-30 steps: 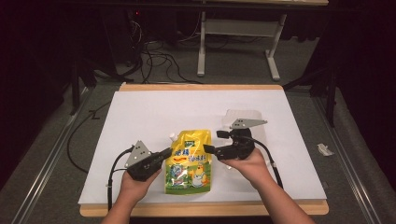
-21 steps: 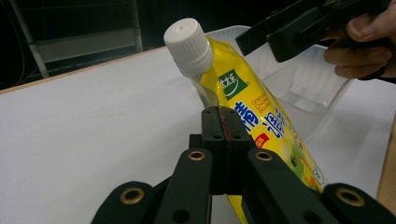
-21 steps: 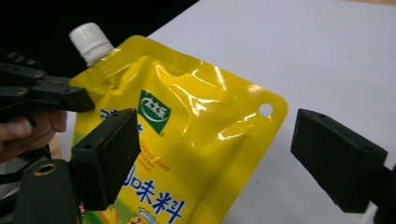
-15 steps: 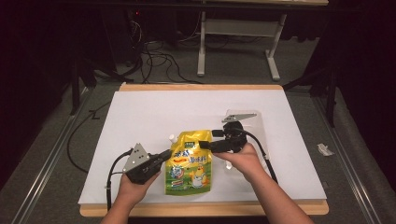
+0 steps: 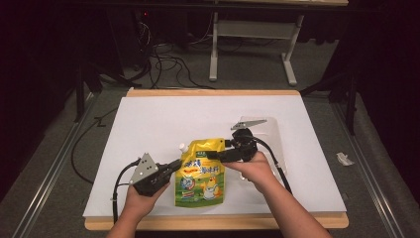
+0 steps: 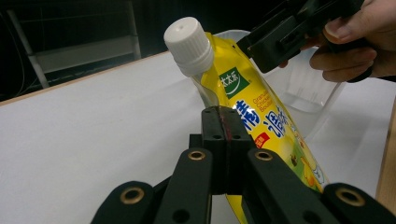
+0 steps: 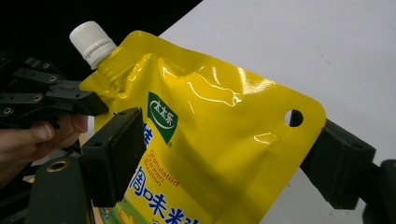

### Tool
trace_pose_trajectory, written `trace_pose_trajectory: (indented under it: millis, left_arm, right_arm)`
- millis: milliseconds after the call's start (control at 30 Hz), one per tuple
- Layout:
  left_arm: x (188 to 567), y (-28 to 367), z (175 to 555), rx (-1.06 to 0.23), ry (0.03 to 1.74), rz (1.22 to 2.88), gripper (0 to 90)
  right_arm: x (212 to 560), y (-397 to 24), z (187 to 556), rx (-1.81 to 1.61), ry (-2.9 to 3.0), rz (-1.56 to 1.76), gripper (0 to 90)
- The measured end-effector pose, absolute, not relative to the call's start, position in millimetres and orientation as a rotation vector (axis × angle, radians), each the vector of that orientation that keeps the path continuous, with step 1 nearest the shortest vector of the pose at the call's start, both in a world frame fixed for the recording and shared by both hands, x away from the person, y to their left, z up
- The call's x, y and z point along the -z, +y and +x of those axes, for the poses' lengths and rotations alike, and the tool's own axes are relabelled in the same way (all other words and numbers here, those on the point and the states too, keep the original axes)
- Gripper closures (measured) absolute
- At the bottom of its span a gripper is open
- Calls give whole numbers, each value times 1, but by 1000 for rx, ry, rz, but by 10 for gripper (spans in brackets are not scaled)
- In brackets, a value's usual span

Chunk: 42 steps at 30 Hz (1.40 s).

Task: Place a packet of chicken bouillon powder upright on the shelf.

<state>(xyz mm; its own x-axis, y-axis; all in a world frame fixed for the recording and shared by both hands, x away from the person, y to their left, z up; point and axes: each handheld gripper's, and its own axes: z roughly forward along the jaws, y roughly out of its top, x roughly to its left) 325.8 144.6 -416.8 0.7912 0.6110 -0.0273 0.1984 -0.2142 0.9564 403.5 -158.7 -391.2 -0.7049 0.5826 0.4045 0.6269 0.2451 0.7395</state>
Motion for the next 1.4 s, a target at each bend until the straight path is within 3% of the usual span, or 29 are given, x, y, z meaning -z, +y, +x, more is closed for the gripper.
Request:
trace_pose_trajectory:
  millis: [400,967,1400]
  left_arm:
    - [433,156,337,-267,726,1646,900]
    - [439,156,331,-375,620,1557,900]
    - [437,157,329,-385,609,1579,875]
  right_arm:
    - [380,-168,380,1641,-2470,-1131,334]
    - [364,-172,347,1848,-2548,-1038,456]
    - [389,-152,339,1702,-2620,-968,463]
